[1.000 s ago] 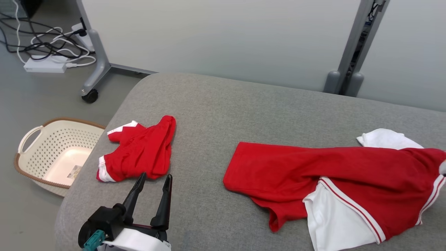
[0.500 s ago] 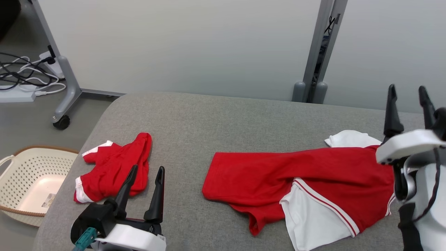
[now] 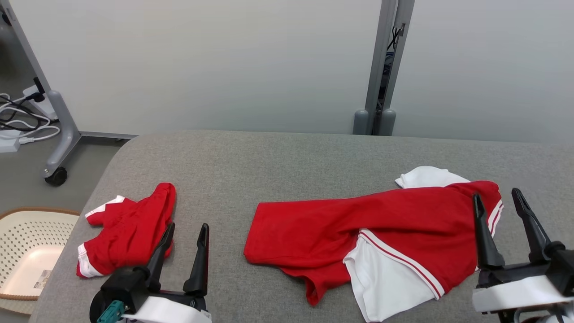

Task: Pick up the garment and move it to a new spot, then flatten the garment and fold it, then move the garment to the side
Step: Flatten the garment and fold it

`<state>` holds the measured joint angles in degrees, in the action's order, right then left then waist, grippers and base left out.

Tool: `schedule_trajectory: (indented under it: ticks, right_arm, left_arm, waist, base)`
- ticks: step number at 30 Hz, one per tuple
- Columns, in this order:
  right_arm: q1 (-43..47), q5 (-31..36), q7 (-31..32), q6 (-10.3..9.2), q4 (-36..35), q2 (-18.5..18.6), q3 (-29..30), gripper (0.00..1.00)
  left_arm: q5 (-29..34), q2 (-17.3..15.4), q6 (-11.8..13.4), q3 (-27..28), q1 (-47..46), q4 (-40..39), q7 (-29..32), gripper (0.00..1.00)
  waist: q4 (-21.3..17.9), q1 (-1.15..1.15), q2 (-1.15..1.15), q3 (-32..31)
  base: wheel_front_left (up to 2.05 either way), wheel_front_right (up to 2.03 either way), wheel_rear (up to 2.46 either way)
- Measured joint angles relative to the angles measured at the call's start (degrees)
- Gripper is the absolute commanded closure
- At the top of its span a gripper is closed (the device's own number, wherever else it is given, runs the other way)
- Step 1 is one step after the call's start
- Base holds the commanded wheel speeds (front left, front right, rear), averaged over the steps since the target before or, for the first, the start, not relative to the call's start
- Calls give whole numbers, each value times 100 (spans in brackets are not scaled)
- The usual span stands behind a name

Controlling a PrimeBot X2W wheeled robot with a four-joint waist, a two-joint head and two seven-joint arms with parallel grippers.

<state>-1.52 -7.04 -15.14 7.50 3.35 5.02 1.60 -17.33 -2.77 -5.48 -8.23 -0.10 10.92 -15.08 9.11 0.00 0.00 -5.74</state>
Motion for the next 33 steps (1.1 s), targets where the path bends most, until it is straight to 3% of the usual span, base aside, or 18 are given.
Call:
schedule_trajectory:
  ticks: [11, 18, 22, 27, 33]
  right_arm:
    - [282, 114, -1, 0, 132, 14, -252, 0]
    - [269, 70, -1, 0, 617, 646, -1235, 0]
    - [264, -130, 1, 0, 1490, 1033, -2009, 0]
    - [-12, -593, 10, 0, 2224, 1313, -2877, 0]
    - [-315, -916, 2, 0, 2541, 1468, -3570, 0]
  left_arm:
    - [1, -1, 34, 12, 38, 85, 0, 0]
    - [1, -1, 14, -36, 38, 91, 0, 0]
    - [-25, -2, 0, -62, 33, 114, 0, 0]
    - [-43, -1, -2, -127, 32, 163, 0, 0]
    - [-86, -1, -10, -199, -14, 181, 0, 0]
  waist:
    - [-36, 0, 0, -22]
    - [34, 0, 0, 37]
    - [125, 0, 0, 95]
    - [251, 0, 0, 164]
    - [456, 0, 0, 239]
  base:
    - [0, 0, 0]
    - [0, 0, 0]
    - [0, 0, 0]
    - [0, 0, 0]
    - [0, 0, 0]
